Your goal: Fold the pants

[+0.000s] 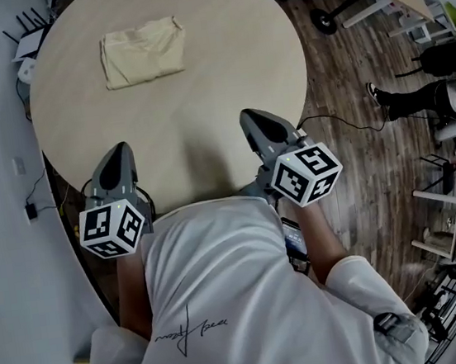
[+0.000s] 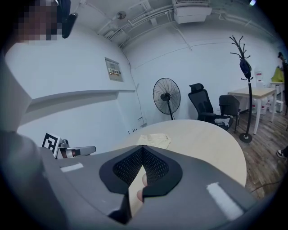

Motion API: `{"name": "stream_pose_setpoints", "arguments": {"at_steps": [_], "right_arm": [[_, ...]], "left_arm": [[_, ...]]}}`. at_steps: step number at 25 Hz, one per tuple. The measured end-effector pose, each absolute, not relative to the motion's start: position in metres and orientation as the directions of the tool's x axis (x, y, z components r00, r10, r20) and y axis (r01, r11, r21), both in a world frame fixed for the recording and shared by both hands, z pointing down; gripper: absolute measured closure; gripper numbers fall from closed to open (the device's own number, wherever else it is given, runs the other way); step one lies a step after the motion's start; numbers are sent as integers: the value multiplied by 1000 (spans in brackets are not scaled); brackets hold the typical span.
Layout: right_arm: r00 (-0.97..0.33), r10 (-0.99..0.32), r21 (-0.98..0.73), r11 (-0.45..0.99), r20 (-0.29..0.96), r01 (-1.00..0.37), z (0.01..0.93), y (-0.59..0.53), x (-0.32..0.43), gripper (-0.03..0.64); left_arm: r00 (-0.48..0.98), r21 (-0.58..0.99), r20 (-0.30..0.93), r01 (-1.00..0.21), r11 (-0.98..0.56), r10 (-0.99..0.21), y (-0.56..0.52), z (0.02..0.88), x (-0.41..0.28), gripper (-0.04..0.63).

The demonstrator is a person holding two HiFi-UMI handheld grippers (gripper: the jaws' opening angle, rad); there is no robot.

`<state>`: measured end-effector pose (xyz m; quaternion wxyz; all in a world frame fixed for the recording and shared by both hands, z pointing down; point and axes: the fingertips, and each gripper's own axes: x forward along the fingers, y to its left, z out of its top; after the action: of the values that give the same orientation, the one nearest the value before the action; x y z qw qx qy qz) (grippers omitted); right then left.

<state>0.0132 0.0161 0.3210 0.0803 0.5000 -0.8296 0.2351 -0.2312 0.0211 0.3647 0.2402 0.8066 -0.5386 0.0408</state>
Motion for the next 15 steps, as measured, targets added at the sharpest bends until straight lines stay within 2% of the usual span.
{"name": "stream_pose_setpoints", "arguments": {"at_steps": [15], "right_arm": [[-504, -780, -290, 419, 369, -860, 320, 17, 15, 623]], "left_arm": [[433, 326, 325, -886, -330, -841, 11, 368, -225, 541]]}}
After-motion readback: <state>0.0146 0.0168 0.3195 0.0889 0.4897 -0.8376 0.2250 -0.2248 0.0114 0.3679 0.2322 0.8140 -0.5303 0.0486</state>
